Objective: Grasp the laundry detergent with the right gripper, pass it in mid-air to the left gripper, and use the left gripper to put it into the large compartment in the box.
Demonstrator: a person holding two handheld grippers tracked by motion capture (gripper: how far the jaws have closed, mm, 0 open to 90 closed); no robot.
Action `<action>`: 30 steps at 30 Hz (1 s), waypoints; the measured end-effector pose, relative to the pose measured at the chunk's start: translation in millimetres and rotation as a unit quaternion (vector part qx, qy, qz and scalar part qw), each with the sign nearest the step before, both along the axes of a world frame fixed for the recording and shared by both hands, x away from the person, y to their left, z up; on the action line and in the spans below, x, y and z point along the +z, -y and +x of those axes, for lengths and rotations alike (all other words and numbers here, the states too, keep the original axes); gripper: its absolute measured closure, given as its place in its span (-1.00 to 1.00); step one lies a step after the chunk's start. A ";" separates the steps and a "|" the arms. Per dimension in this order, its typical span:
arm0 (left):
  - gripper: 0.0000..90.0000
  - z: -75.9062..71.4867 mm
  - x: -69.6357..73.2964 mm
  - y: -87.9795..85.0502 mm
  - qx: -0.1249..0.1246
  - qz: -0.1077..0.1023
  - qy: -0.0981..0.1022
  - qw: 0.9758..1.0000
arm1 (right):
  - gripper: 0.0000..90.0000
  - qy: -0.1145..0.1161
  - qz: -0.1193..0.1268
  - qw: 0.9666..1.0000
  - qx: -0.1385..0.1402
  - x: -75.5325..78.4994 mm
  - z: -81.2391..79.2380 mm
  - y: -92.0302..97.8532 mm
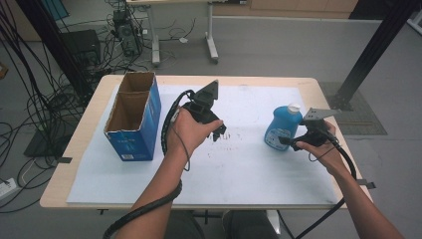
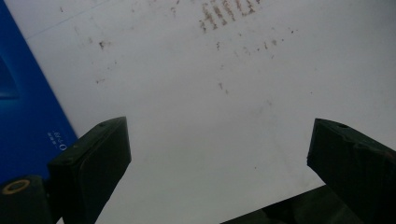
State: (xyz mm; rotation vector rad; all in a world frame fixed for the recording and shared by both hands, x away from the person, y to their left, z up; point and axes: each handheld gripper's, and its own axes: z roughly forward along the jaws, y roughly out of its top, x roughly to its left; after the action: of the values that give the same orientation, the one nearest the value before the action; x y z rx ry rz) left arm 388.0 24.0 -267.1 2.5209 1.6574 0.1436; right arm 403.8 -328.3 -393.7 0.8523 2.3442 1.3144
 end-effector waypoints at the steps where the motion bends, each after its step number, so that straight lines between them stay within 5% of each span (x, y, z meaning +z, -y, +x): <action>1: -0.85 0.0 -0.2 0.0 0.000 0.000 0.000 1.000 | -0.96 0.000 0.000 1.000 0.000 0.0 0.0 0.0; 30: -0.85 1.0 1.4 3.5 -0.005 -0.001 0.002 1.000 | -0.97 0.016 0.021 1.000 -0.004 -8.8 2.4 -5.5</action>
State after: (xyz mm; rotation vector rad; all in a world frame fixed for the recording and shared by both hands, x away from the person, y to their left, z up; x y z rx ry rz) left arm 389.0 20.5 -265.6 2.5246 1.6435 0.1467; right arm 406.2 -322.8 -402.4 0.8458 2.2932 1.3677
